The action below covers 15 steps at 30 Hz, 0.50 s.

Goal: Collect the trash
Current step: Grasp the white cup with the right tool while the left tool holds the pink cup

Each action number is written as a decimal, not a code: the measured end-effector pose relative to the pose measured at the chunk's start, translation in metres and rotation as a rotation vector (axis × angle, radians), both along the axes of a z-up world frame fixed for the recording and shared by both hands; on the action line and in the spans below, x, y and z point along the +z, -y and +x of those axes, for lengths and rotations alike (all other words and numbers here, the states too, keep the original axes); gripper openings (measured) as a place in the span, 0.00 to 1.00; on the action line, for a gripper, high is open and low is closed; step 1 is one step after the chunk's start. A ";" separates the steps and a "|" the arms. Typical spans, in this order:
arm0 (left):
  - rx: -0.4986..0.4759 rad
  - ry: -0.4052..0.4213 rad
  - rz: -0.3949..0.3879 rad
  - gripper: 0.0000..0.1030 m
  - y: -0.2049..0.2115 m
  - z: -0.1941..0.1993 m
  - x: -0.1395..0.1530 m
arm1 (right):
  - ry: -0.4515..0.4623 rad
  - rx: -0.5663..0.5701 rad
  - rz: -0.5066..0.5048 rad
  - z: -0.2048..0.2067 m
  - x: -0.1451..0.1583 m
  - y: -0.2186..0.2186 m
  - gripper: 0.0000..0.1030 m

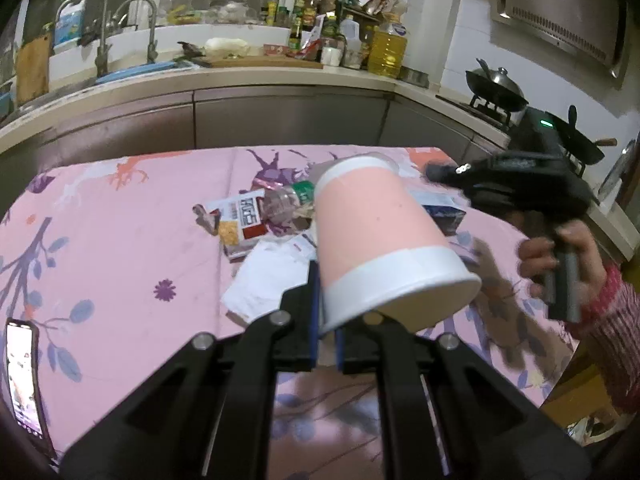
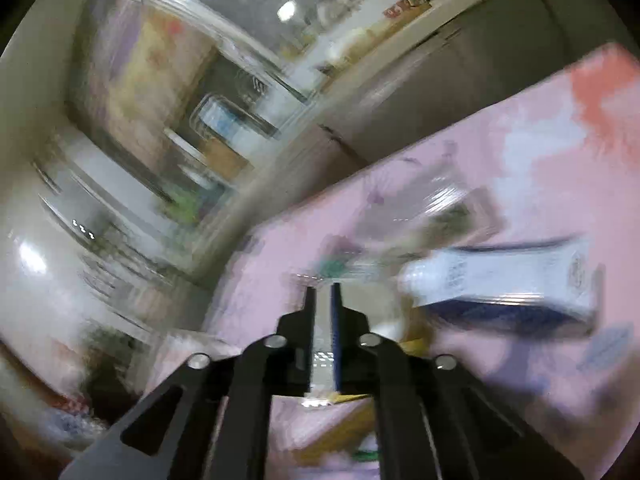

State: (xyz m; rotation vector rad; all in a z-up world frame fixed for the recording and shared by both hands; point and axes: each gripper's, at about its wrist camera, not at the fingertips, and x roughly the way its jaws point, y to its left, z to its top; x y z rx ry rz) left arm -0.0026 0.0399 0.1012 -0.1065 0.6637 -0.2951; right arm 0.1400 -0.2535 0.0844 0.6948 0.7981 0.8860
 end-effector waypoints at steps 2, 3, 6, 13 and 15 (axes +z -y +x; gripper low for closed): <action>0.002 0.006 -0.012 0.05 -0.004 0.000 0.000 | 0.068 -0.083 0.158 -0.030 0.006 0.020 0.84; 0.002 0.007 -0.018 0.05 -0.006 0.000 0.000 | 0.100 -0.116 0.192 -0.041 0.005 0.026 0.97; 0.002 0.002 -0.018 0.05 -0.007 0.002 -0.002 | 0.203 -0.166 0.018 -0.064 0.015 0.021 0.96; 0.024 0.005 -0.010 0.05 -0.015 -0.005 -0.005 | 0.364 -0.186 -0.505 -0.052 0.033 -0.025 0.66; 0.025 -0.004 -0.005 0.05 -0.015 -0.004 -0.007 | 0.406 -0.160 -0.684 -0.043 0.024 -0.046 0.45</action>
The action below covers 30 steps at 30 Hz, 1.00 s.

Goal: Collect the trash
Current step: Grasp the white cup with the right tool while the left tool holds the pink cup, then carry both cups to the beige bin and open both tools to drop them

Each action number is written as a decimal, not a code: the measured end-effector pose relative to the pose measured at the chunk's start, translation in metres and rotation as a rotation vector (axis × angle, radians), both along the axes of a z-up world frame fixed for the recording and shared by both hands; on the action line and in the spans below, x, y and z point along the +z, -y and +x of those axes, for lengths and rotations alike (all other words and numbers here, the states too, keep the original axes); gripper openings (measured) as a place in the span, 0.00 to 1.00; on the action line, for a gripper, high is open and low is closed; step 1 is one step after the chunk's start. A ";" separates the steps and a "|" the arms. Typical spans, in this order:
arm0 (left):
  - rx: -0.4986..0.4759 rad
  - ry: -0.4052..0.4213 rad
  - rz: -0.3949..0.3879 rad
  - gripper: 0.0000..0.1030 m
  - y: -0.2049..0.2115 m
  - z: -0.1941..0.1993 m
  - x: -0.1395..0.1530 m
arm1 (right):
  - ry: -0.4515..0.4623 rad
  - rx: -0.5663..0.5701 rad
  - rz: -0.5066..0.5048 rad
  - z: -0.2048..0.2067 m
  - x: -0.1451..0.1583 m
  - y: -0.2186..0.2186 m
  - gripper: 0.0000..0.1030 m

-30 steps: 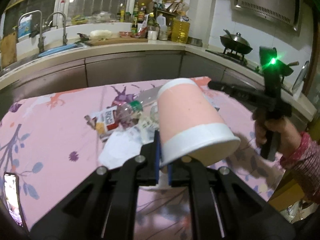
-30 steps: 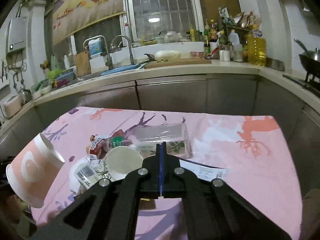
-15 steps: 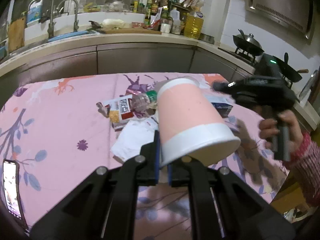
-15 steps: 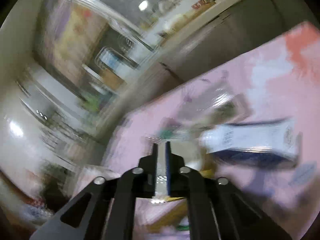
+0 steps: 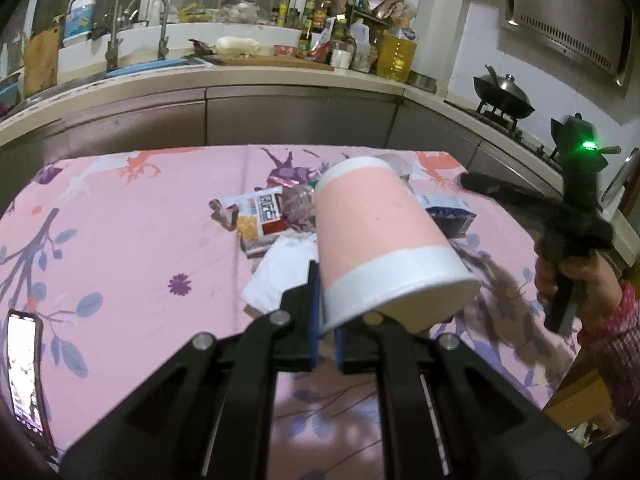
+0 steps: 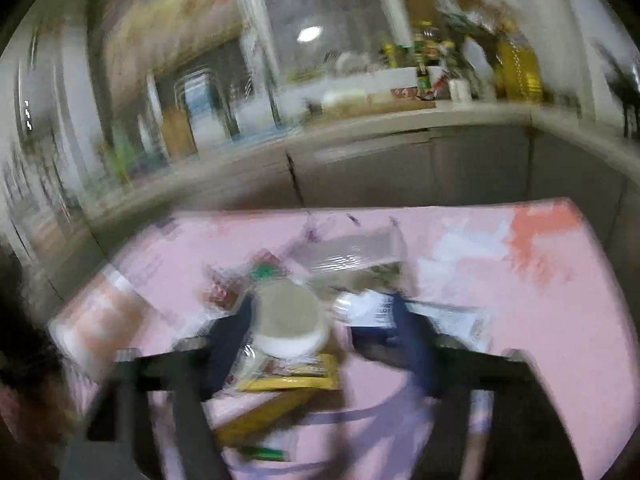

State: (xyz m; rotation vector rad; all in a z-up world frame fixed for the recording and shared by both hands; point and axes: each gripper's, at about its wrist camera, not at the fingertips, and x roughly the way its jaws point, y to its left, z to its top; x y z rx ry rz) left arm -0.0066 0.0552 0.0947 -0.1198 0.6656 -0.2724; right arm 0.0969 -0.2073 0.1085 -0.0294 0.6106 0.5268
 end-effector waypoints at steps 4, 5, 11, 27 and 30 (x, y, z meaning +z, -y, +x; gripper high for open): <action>0.003 0.002 -0.003 0.05 -0.003 0.001 0.000 | -0.042 0.048 -0.115 0.029 -0.030 -0.028 0.35; 0.004 0.003 -0.002 0.05 -0.003 0.001 0.000 | -0.042 0.061 -0.121 0.034 -0.034 -0.031 0.35; 0.015 -0.003 0.005 0.05 -0.002 0.010 -0.002 | -0.107 0.082 -0.133 0.051 -0.048 -0.044 0.02; -0.288 0.018 0.090 0.05 0.140 0.055 0.021 | 0.028 -0.290 0.203 -0.044 -0.004 0.157 0.01; -0.422 0.006 0.093 0.05 0.209 0.071 0.022 | 0.041 -0.445 0.217 -0.068 -0.011 0.224 0.01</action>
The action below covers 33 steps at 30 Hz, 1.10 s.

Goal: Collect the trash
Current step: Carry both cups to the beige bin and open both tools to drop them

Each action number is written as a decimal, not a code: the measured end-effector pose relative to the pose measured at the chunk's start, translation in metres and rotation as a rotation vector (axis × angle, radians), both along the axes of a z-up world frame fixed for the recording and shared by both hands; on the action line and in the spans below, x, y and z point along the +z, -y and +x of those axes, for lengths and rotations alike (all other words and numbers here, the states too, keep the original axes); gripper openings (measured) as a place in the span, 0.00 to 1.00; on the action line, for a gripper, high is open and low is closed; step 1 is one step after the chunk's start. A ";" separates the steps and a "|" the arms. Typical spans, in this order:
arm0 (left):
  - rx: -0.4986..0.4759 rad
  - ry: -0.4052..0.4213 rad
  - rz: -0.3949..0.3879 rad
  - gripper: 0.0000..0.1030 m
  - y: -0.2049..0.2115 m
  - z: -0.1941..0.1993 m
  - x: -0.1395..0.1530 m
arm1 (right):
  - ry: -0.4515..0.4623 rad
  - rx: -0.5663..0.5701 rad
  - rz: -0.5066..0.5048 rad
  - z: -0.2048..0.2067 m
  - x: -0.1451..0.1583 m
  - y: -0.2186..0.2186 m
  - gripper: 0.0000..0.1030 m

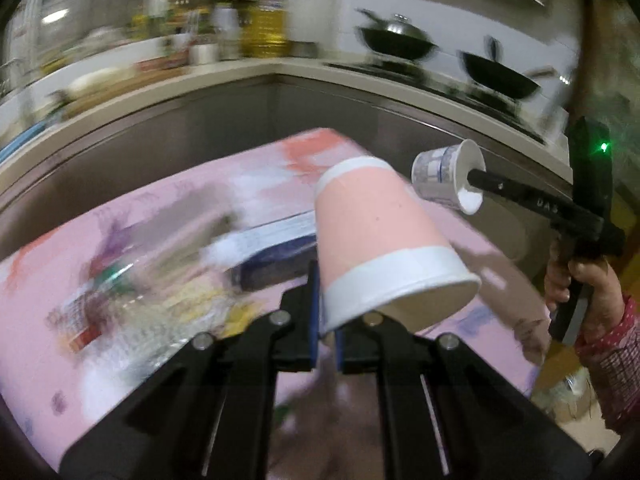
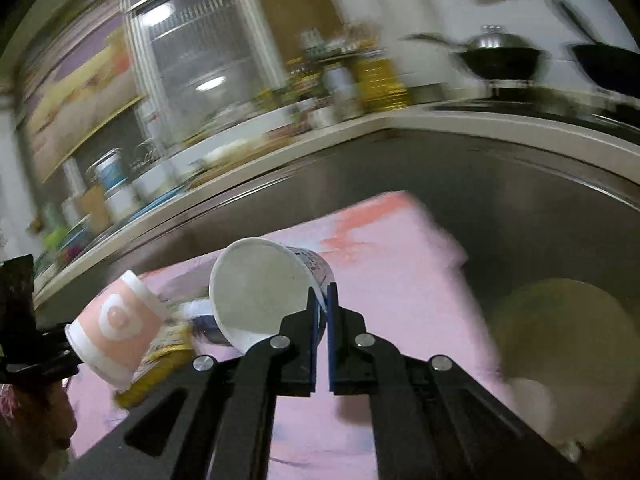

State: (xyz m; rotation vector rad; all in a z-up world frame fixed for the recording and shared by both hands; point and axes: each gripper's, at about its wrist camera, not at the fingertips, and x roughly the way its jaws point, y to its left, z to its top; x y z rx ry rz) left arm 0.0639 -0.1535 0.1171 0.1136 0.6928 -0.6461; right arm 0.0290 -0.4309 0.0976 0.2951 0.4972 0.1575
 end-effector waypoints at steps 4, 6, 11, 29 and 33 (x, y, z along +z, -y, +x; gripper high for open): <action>-0.195 -0.052 -0.002 0.05 0.111 0.016 -0.006 | -0.057 -0.194 0.017 -0.032 -0.022 0.085 0.01; -0.257 -0.071 0.013 0.05 0.160 0.022 -0.014 | -0.089 -0.248 0.013 -0.041 -0.035 0.109 0.01; -0.334 -0.146 0.091 0.05 0.261 0.039 -0.043 | -0.176 -0.332 0.030 -0.051 -0.069 0.151 0.01; -0.296 -0.186 0.173 0.63 0.295 0.041 -0.063 | -0.225 -0.353 0.037 -0.053 -0.100 0.167 0.41; -0.285 -0.189 0.120 0.64 0.249 0.026 -0.050 | -0.181 -0.346 0.030 -0.052 -0.087 0.156 0.49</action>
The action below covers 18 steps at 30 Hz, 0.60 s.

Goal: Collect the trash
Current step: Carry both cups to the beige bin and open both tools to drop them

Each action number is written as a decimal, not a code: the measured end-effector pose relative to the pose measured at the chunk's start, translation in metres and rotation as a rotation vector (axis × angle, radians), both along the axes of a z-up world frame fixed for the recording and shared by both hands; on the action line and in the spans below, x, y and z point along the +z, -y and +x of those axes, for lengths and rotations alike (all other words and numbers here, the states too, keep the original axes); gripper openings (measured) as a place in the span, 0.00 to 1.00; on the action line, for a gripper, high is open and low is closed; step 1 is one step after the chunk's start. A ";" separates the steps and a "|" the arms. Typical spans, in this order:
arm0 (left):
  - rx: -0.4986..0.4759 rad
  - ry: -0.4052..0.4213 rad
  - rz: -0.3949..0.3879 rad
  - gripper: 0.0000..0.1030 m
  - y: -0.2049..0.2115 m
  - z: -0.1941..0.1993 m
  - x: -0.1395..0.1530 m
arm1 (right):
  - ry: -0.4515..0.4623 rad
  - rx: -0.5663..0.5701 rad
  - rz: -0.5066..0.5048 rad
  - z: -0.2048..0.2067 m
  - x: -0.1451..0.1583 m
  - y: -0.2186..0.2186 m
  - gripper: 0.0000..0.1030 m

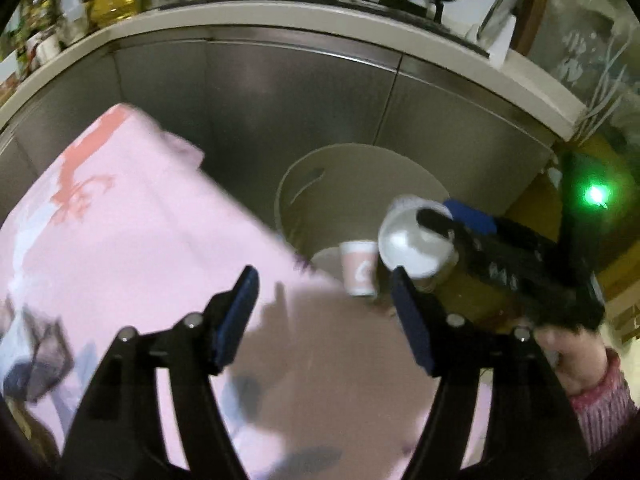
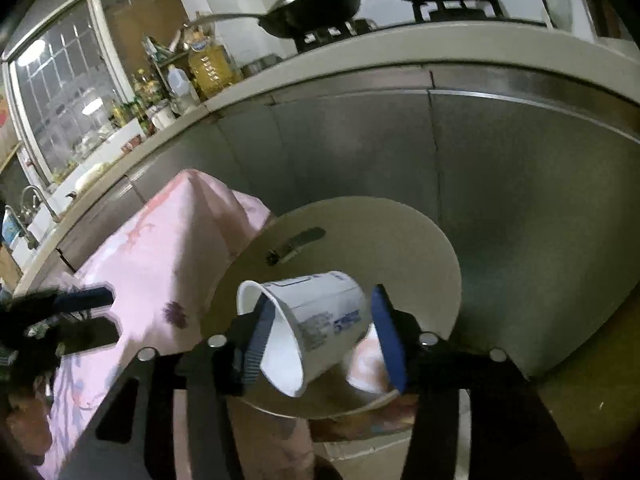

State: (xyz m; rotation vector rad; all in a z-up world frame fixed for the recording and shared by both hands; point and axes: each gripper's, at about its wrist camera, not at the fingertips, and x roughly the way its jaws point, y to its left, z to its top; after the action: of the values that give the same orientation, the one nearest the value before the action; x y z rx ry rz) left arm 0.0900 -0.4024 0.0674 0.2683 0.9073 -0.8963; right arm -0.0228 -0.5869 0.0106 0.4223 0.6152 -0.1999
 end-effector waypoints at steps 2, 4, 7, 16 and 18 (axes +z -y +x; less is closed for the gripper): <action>0.013 -0.005 -0.019 0.64 -0.030 -0.011 0.004 | 0.022 0.006 -0.029 0.000 0.008 -0.008 0.54; 0.030 0.005 -0.024 0.64 -0.057 -0.021 0.005 | 0.013 0.001 -0.113 0.004 0.012 -0.017 0.58; 0.058 0.001 -0.039 0.64 -0.098 -0.033 0.006 | -0.078 -0.033 -0.228 0.025 0.005 -0.018 0.58; 0.264 -0.021 -0.132 0.64 -0.247 -0.058 0.023 | -0.049 -0.026 -0.128 0.016 0.029 -0.031 0.58; 0.351 -0.005 -0.138 0.64 -0.295 -0.066 0.028 | -0.004 -0.010 -0.106 0.009 0.044 -0.044 0.58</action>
State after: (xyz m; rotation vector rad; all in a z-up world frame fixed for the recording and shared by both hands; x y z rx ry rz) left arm 0.0236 -0.1071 0.0955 -0.0143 0.8602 -0.6299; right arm -0.0135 -0.5426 0.0548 0.3231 0.6033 -0.2416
